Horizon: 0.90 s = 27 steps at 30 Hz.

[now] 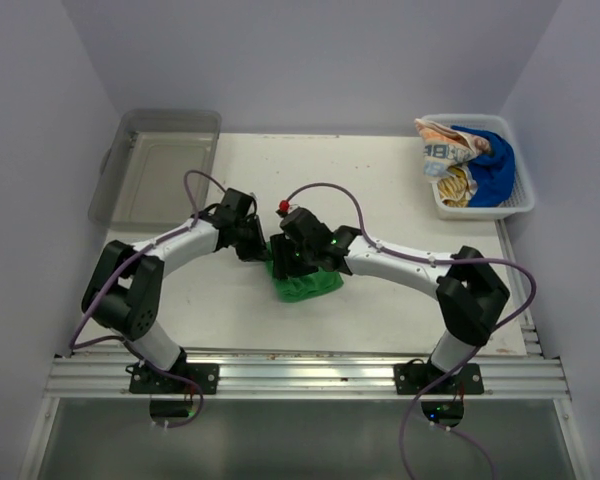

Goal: Roll the towels
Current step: Roll the towel

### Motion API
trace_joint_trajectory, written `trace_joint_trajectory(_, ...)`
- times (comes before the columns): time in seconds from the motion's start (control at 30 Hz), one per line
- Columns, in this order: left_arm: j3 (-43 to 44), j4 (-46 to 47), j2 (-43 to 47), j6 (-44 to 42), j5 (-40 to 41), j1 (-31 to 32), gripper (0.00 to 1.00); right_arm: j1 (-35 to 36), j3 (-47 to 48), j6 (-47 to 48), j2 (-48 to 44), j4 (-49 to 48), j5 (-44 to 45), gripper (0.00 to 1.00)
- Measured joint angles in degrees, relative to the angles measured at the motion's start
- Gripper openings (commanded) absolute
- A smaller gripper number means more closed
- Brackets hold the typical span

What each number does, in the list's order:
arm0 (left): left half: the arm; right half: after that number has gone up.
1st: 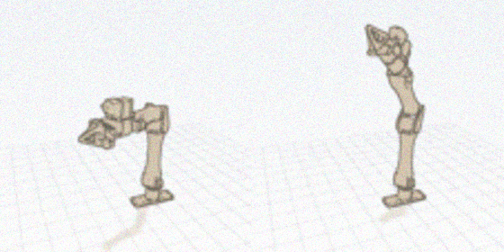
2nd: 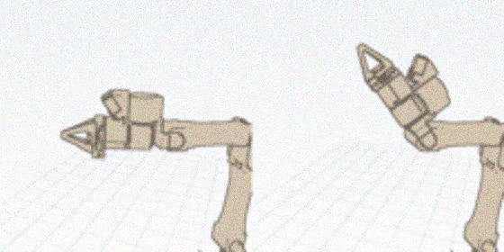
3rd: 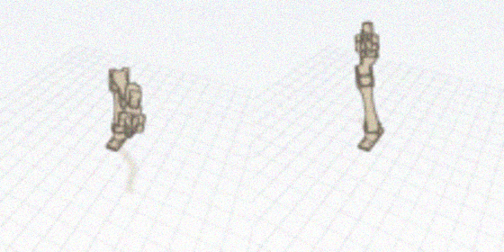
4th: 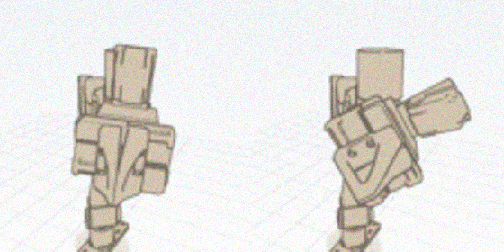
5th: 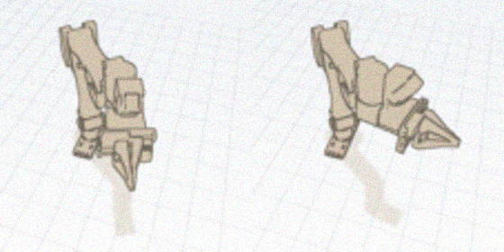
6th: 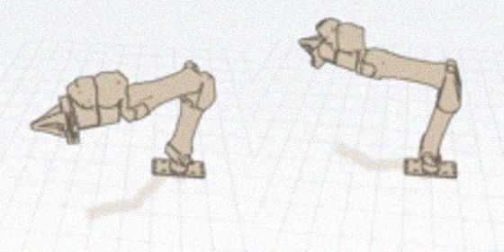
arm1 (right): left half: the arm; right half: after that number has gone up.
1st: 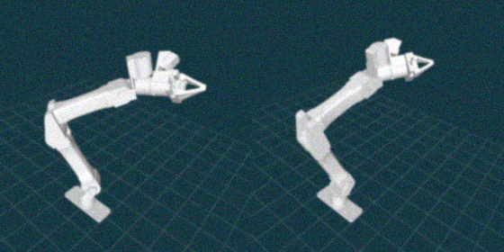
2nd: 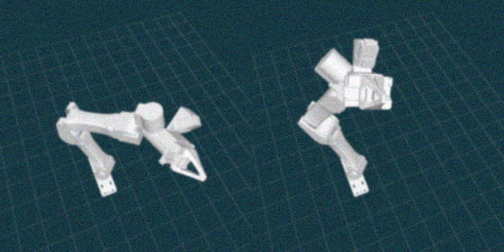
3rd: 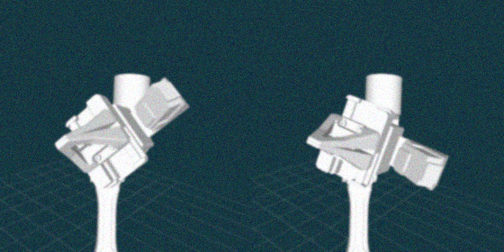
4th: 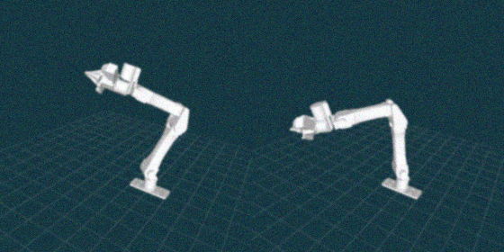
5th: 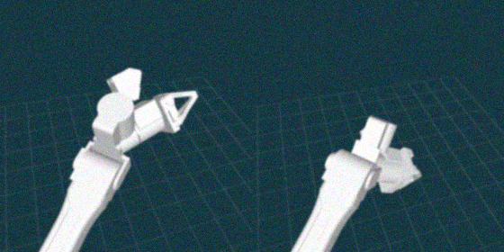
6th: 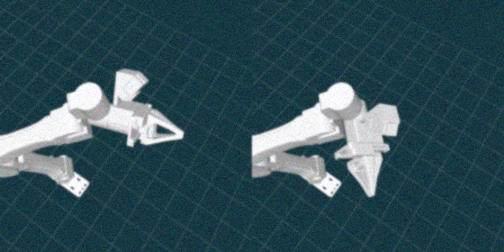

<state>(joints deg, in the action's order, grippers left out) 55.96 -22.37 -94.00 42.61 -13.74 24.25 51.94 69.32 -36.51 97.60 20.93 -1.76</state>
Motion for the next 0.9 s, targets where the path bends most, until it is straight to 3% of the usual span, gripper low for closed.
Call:
trace_joint_trajectory(0.1, -0.2, -0.5, 0.7, 0.8, 0.8, 0.0, 0.00, 2.8, 1.9, 2.3, 0.2, 3.4, 4.8, 0.56)
trace_joint_trajectory(0.27, -0.6, -1.7, 1.4, 1.8, 1.6, 0.0, 0.00, 6.0, 4.3, 6.3, 1.8, 6.2, 11.7, 0.67)
trace_joint_trajectory(0.5, -1.2, -2.1, 1.6, 2.8, 1.6, 0.0, 0.00, 7.8, 5.5, 10.3, 5.2, 6.5, 15.0, 0.69)
trace_joint_trajectory(0.9, -1.2, -2.3, 1.7, 3.5, 1.6, 0.0, 0.00, 8.5, 6.6, 12.6, 9.6, 5.0, 16.2, 0.44)
